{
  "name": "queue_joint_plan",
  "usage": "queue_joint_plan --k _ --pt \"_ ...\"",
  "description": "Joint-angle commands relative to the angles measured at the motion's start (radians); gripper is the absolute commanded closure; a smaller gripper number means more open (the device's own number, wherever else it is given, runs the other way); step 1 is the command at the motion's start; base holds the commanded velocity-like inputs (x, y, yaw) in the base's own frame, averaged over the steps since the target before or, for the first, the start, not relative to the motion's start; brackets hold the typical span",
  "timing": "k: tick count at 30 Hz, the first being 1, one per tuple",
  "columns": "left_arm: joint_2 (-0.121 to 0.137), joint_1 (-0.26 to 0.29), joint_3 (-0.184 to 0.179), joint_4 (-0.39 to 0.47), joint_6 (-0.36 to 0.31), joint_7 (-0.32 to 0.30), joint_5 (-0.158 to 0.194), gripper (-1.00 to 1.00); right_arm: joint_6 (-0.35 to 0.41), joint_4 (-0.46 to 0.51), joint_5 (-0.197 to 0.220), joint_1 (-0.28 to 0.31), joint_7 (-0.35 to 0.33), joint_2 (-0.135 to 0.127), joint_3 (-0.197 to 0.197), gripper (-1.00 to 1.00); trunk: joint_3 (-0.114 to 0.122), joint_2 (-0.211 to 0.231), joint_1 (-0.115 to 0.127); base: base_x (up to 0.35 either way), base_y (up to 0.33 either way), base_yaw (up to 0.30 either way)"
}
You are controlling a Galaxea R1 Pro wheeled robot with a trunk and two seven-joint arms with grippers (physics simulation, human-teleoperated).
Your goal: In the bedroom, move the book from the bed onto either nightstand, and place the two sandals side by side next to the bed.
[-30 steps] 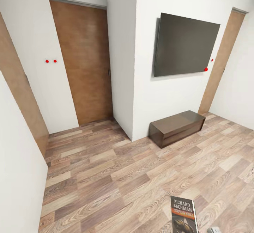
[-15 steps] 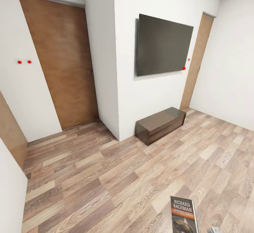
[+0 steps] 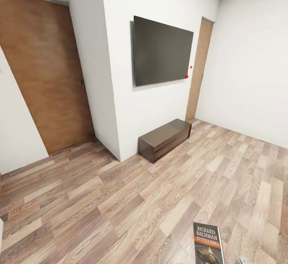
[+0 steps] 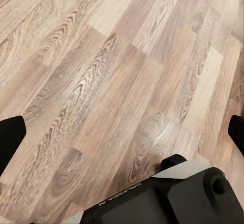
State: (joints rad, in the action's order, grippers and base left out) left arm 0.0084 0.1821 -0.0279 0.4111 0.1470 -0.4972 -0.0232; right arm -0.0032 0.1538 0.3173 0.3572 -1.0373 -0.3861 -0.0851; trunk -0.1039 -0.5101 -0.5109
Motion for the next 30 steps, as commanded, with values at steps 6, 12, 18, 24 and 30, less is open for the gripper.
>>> queue_joint_plan --k 6,12,18,24,30 --pt "0.000 0.000 -0.003 0.000 0.006 0.000 -0.002 -1.00 0.002 0.000 0.012 0.001 -0.004 0.000 -0.005 1.00 -0.002 -0.002 0.000 0.000 0.000 -0.300" --pt "0.000 0.000 -0.003 0.000 0.006 0.000 -0.002 -1.00 0.002 0.000 0.012 0.001 -0.004 0.000 -0.005 1.00 -0.002 -0.002 0.000 0.000 0.000 -0.300" --pt "0.000 0.000 -0.003 0.000 0.005 0.000 -0.002 -1.00 0.002 0.000 0.013 0.001 -0.004 0.000 -0.004 1.00 -0.002 -0.002 0.000 0.000 0.000 -0.300" --pt "-0.001 0.000 -0.003 0.000 0.005 0.000 -0.002 -1.00 0.002 0.000 0.013 0.001 -0.004 0.000 -0.005 1.00 -0.002 -0.002 0.000 0.000 0.000 -0.300" --pt "0.000 0.000 -0.003 0.000 0.005 0.000 -0.001 -1.00 0.002 0.000 0.013 0.002 -0.004 0.000 -0.005 1.00 -0.002 -0.002 0.000 0.000 0.000 -0.300"
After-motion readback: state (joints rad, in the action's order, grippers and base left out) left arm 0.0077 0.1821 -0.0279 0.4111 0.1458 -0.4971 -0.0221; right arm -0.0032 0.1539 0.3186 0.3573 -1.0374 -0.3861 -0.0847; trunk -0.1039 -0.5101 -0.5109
